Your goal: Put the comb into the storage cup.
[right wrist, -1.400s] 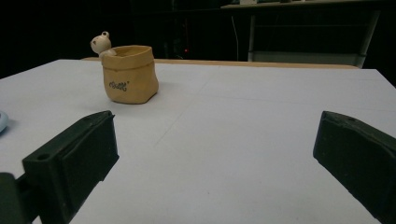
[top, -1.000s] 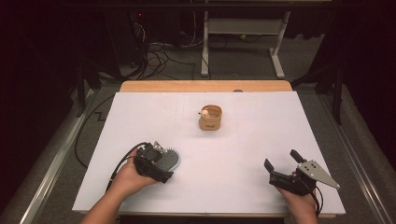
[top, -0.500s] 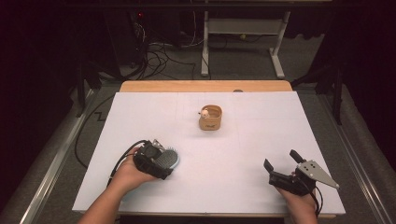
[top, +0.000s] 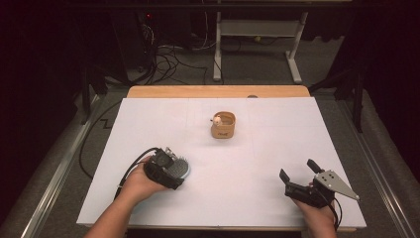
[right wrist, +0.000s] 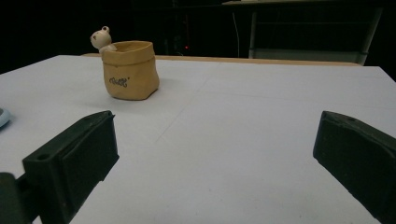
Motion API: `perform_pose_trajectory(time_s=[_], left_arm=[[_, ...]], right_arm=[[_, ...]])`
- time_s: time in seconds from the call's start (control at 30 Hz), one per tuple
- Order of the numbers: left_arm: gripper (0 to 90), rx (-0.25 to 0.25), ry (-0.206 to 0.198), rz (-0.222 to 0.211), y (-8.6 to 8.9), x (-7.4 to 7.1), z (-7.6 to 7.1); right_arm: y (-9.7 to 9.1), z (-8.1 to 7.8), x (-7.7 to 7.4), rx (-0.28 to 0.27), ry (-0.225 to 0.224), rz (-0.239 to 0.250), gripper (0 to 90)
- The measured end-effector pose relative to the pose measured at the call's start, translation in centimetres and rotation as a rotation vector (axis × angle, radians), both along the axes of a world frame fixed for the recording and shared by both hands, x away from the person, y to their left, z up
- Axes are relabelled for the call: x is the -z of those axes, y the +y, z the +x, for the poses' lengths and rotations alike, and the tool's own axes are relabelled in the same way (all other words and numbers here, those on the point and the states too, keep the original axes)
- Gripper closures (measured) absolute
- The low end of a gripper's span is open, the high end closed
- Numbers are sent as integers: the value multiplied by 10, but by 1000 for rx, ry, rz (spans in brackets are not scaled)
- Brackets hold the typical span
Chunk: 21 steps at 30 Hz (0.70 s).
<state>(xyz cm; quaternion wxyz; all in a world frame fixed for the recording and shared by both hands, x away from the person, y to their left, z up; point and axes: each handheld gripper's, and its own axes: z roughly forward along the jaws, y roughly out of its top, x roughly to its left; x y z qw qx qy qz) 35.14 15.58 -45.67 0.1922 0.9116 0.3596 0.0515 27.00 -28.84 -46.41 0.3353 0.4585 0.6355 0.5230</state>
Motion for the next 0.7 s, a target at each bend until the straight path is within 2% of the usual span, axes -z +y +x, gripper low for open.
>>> perform_pose_trajectory(time_s=[0.3, 0.7], left_arm=[[198, -10, 2, 0, 0, 0, 0], [201, -17, -38, -34, 4, 2, -5]], right_arm=[[-1, 0, 0, 0, 2, 4, 6], [1, -1, 0, -1, -1, -2, 6]])
